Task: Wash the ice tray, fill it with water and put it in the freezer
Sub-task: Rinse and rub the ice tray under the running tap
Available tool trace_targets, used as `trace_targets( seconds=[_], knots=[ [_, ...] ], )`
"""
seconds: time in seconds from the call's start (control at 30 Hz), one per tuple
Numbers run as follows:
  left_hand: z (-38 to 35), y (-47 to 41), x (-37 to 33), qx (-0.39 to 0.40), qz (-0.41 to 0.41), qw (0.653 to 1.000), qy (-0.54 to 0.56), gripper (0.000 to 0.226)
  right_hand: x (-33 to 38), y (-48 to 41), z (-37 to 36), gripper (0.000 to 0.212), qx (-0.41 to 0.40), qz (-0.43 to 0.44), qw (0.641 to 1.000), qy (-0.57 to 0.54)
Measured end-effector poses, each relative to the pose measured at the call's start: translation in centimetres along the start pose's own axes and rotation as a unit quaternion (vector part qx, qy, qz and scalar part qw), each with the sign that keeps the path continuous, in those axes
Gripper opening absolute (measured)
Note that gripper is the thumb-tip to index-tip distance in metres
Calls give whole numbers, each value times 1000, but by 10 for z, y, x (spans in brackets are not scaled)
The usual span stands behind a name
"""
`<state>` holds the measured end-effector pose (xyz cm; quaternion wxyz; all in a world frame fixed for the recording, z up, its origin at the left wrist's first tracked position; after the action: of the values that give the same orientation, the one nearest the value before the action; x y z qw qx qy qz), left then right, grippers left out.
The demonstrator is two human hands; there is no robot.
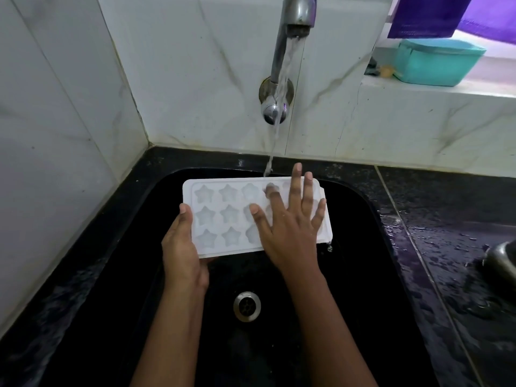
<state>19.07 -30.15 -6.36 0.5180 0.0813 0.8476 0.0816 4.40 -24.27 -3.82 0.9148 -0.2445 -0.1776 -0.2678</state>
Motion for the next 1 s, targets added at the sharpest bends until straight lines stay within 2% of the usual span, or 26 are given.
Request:
trace_targets(
  seconds=[0.1,0.23,0.37,0.53,0.67,0.8,1.0],
  knots=[
    [6,-4,-1,-29,-4,1000,2,37,-4,-3,2,65,29,19,999,-15],
    [4,-3,1,-30,-1,1000,-1,38,-3,-1,3,65,-6,-9,1000,8],
    [9,-5,-4,-45,-14,999,6,35,6,0,-4,67,36,23,999,-10],
    [4,-5,-5,-33,-26,999,-7,35,3,1,-2,64,-7,-24,1000,13],
    [10,-7,-10,-52,-43,998,-1,28,8,1,-8,69,52,14,998,16],
    [8,-7,-10,-47,-52,998,-1,26,3,-1,-3,65,18,-18,999,32],
    [12,-8,-12,-66,-49,997,16,28,8,-2,-2,65,39,12,999,-33]
  ],
)
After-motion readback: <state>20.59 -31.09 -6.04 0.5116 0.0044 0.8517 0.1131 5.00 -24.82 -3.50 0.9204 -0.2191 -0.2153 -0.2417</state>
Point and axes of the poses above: each hand's wrist, its own y-axis away from the middle knuckle, its own z-axis out of the back of the hand, x = y × z, the point moved 4 cm from there along -y, towards the middle knuckle, and after that the axes turned 4 degrees about -z, right-handed, at the moved point
